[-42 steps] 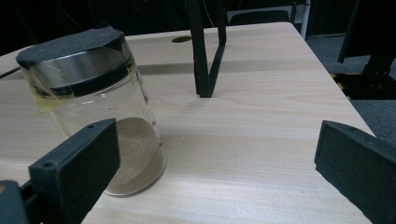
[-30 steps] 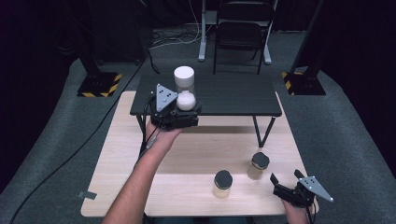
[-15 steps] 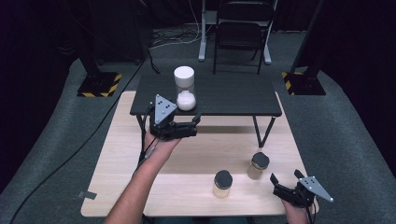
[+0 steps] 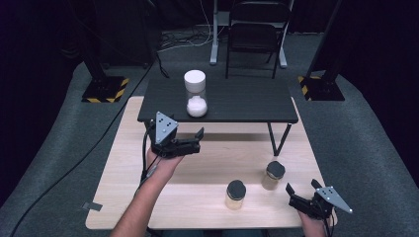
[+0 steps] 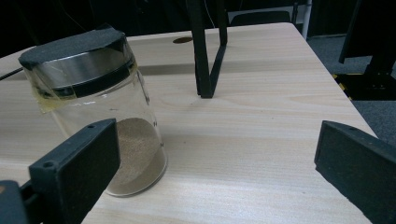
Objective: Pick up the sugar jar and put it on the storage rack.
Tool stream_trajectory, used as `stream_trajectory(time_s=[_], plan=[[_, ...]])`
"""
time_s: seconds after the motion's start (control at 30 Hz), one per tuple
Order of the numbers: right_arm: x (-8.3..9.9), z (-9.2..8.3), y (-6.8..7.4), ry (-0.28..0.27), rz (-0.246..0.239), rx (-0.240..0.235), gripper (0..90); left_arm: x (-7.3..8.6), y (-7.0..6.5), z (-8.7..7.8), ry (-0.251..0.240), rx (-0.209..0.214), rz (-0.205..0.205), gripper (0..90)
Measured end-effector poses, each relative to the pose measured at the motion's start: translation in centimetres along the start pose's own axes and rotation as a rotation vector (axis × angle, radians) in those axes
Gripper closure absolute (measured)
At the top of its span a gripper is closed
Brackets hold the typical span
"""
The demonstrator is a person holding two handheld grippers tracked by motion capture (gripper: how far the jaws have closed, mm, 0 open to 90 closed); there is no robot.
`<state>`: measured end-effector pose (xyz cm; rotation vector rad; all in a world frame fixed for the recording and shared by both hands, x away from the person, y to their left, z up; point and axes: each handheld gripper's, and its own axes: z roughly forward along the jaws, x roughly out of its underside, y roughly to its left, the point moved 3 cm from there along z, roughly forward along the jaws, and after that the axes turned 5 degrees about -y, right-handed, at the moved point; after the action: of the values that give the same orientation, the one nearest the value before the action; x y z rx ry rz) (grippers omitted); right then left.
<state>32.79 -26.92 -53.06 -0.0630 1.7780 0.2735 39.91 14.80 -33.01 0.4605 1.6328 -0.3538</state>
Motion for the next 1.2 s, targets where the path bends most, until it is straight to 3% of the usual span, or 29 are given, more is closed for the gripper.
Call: stream_trajectory(time_s=[0.53,1.2], plan=[[0.0,0.0,0.0,0.001,0.0,-0.004,0.0,2.6,0.6,-1.3,0.009,-0.017,-0.004,0.3],[0.0,0.1,0.0,0.004,-0.006,-0.007,0.0,7.2,1.5,-2.8,0.033,-0.019,-0.051,0.7]])
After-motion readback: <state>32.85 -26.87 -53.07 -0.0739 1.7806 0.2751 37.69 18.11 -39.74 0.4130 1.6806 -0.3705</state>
